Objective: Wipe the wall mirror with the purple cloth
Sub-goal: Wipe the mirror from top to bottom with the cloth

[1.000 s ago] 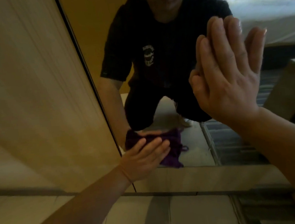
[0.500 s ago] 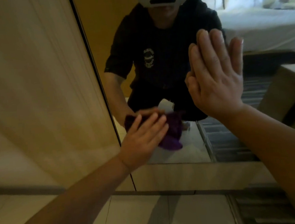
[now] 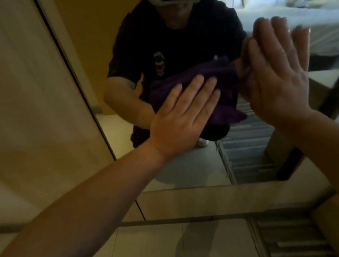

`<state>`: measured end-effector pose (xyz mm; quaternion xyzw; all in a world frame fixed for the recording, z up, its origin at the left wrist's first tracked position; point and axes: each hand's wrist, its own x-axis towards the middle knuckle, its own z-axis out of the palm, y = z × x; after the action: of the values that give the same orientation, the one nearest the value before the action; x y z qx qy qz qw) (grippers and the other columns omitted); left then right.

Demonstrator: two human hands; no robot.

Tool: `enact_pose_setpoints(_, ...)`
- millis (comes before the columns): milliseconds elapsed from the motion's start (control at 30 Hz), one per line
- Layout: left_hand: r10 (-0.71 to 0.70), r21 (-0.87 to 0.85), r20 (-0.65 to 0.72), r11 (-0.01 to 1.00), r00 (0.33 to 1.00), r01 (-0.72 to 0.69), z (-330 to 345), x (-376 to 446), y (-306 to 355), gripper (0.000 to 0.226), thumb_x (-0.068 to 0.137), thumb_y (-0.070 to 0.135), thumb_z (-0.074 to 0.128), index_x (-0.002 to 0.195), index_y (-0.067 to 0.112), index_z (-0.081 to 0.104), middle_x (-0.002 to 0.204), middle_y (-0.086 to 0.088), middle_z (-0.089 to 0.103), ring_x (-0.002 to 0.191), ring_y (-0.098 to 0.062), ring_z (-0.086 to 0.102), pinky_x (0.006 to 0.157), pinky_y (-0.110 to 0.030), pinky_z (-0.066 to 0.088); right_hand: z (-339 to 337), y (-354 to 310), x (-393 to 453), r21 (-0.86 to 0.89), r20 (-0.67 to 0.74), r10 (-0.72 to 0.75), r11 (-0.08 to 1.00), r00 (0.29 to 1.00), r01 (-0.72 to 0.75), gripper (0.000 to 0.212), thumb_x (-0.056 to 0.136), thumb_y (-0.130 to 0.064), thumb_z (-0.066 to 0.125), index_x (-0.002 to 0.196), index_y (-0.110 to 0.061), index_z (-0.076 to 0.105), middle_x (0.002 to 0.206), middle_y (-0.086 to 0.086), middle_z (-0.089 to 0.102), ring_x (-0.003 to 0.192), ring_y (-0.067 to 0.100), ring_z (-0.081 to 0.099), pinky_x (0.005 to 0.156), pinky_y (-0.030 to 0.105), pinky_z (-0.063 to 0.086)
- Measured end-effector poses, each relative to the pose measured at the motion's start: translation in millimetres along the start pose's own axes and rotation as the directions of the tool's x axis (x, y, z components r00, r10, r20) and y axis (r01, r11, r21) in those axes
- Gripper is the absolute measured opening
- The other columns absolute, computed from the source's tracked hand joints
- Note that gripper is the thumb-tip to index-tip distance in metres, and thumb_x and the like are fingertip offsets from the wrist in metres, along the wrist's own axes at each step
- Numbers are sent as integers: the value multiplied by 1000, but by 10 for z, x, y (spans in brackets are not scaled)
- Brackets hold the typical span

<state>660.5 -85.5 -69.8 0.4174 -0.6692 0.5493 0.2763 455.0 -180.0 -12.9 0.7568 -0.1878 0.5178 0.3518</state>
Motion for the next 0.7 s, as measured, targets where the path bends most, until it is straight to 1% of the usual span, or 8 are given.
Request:
enact_pose_setpoints(133, 151, -71, 129, 987, 980, -142, 130, -814, 420, 47, 98, 20, 48, 144, 12, 47, 152, -6, 41, 141, -25, 37, 113, -40, 29, 150, 70, -44, -56, -90, -9, 998, 996, 4, 54, 96, -10, 61, 145, -4, 40, 148, 22, 35, 135, 31, 30, 104, 71, 29)
enact_pose_setpoints(233, 273, -112, 318, 962, 908, -250, 199, -1514, 758, 47, 98, 22, 41, 144, 14, 46, 150, -3, 44, 142, -24, 33, 113, -38, 24, 205, 69, -41, -64, -137, -17, 998, 990, 9, 57, 94, -8, 62, 145, -4, 39, 141, 24, 42, 132, 37, 38, 93, 76, 39)
enact_pose_setpoints(400, 359, -205, 510, 933, 782, -294, 230, -2203, 1121, 51, 98, 18, 32, 149, 11, 37, 156, -3, 33, 147, -24, 20, 123, -41, 0, 183, 66, -12, -63, -171, -20, 998, 985, 9, 51, 94, -9, 63, 141, -3, 45, 138, 26, 49, 131, 31, 34, 107, 61, 25)
enact_pose_setpoints(467, 372, -250, 566, 928, 736, -276, 164, -2213, 1148, 55, 95, 22, 36, 148, 10, 36, 156, -3, 33, 147, -25, 19, 122, -40, 5, 153, 54, 0, -70, -142, 2, 997, 990, -12, 48, 95, -10, 61, 140, -3, 46, 138, 28, 52, 132, 32, 33, 109, 59, 21)
enact_pose_setpoints(533, 390, -332, 587, 915, 709, -228, 75, -2082, 1127, 54, 92, 24, 42, 145, 12, 42, 152, -3, 41, 144, -23, 28, 117, -40, 19, 91, 30, 7, -43, -77, 21, 999, 997, -24, 46, 98, -13, 57, 141, -2, 46, 140, 29, 50, 134, 32, 31, 110, 59, 19)
enact_pose_setpoints(567, 377, -378, 581, 910, 722, -171, 34, -1959, 1113, 50, 91, 22, 48, 140, 13, 49, 145, -4, 49, 137, -23, 39, 111, -41, 31, 46, 20, 13, -26, -42, 30, 999, 999, -31, 46, 100, -14, 55, 143, -3, 45, 142, 28, 48, 135, 32, 29, 111, 59, 17)
enact_pose_setpoints(633, 258, -450, 527, 893, 810, 8, -61, -1590, 1077, 34, 89, 14, 58, 123, 9, 59, 123, -10, 63, 110, -26, 60, 86, -43, 51, -49, -3, 15, 17, 40, 54, 998, 998, -55, 46, 102, -16, 50, 146, -5, 42, 148, 25, 43, 141, 34, 25, 114, 59, 15)
enact_pose_setpoints(700, 58, -454, 451, 874, 891, 173, -141, -1135, 970, 23, 92, 13, 61, 115, 6, 60, 109, -13, 67, 92, -27, 65, 73, -43, 55, -148, 1, 9, 76, 102, 68, 994, 992, -76, 44, 104, -16, 47, 147, -7, 42, 152, 22, 38, 144, 39, 26, 117, 59, 14)
